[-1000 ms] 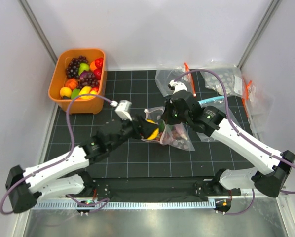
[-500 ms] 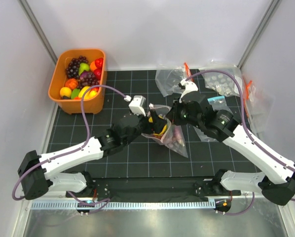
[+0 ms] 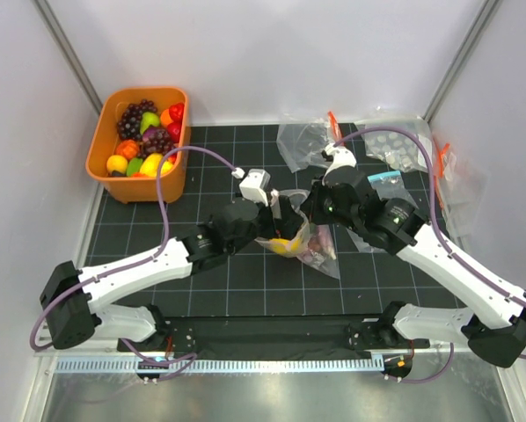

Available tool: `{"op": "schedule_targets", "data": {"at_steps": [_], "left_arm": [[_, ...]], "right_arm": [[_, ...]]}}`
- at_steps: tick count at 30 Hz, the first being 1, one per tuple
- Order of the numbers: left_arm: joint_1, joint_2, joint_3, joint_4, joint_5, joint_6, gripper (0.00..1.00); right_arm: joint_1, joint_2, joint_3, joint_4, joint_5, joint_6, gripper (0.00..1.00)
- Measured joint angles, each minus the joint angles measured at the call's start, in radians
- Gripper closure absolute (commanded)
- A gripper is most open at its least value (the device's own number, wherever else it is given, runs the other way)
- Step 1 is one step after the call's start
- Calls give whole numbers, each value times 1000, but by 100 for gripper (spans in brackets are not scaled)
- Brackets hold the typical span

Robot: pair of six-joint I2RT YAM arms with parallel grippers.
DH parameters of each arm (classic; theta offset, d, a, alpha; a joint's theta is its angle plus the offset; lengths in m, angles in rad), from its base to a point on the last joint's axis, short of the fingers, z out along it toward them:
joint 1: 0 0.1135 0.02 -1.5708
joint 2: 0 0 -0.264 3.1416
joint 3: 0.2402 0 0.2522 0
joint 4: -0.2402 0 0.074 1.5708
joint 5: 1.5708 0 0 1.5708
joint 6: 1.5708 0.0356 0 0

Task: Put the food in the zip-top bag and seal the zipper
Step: Place the fake fruit in the zipper food storage bag, then pick up the fake fruit from the bin.

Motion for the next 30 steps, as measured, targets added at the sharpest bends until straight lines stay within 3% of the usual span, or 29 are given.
{"op": "schedule_targets", "data": {"at_steps": [12, 17, 23, 30], "left_arm": [[10, -120, 108, -230, -25, 49, 0], [102, -185, 183, -405, -72, 94, 0], [515, -174, 241, -553, 4, 154, 0], [801, 72, 475, -640, 133, 193, 0]], "right_arm": [[-1, -19, -41, 0, 23, 6, 99], [-1, -31, -43, -3, 28, 5, 99], [-3, -42, -43, -19, 29, 3, 99], [-5, -49, -43, -28, 26, -9, 99]]}}
